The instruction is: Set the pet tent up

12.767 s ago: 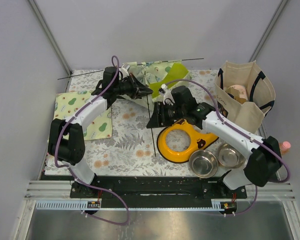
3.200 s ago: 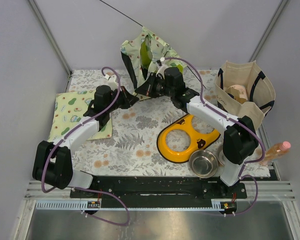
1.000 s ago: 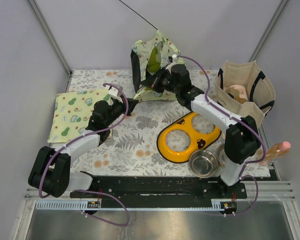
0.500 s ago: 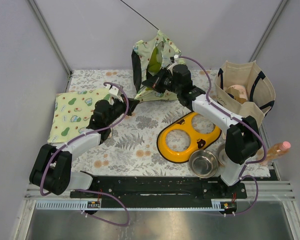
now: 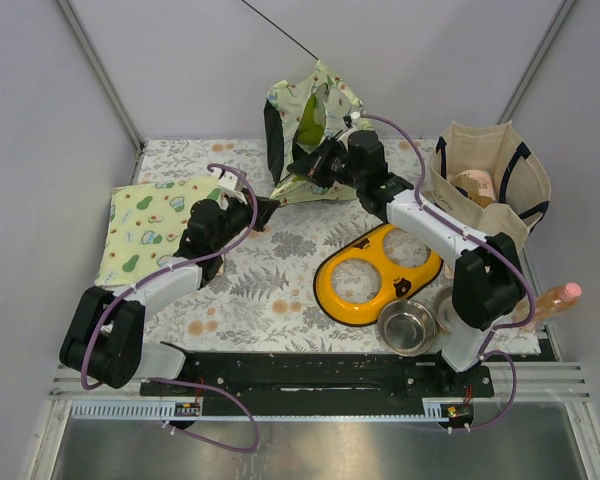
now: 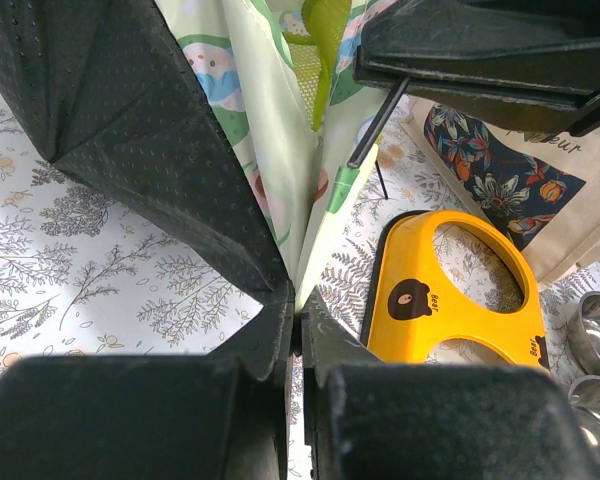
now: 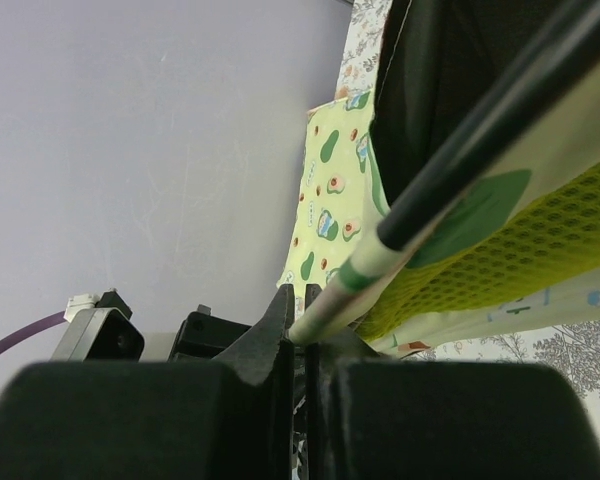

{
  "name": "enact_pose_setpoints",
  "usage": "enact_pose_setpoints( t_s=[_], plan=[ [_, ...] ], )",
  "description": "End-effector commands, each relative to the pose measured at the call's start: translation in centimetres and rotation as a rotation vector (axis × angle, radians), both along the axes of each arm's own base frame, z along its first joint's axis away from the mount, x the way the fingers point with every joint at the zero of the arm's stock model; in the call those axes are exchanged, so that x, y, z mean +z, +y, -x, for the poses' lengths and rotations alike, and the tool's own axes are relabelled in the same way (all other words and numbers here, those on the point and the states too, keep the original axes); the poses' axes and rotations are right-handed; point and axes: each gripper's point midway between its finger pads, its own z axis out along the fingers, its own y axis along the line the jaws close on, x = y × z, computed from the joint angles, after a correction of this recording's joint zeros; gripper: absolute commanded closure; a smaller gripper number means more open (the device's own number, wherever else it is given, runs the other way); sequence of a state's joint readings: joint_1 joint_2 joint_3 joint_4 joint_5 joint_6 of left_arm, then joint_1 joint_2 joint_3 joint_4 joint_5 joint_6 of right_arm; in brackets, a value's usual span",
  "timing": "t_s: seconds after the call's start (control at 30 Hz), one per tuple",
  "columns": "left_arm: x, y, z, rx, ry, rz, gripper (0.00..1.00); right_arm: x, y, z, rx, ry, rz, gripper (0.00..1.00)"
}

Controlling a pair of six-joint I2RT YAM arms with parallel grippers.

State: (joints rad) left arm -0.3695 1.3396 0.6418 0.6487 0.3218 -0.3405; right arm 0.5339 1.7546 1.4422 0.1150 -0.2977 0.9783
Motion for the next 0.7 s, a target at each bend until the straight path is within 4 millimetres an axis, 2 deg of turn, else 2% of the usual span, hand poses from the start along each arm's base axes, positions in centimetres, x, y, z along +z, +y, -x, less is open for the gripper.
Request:
enact_pose_setpoints(
  t_s=[0.0,0.43,0.67],
  plan=[
    [-7.5,1.8,2.2,0.017,0.254,-0.100,1.00,9.2,-16.2,-9.6,-0.632,-0.292,-0.033,1.00],
    [-7.1,1.7,2.1,0.014,0.248,-0.097,1.00,8.1,-15.8,-10.0,-0.610,-0.278,-0.013,1.00],
    [-6.5,1.7,2.0,0.013,0.237,-0.099,1.00,6.5,-15.7,-10.3,-0.603,-0.259,0.025,1.00]
  ],
)
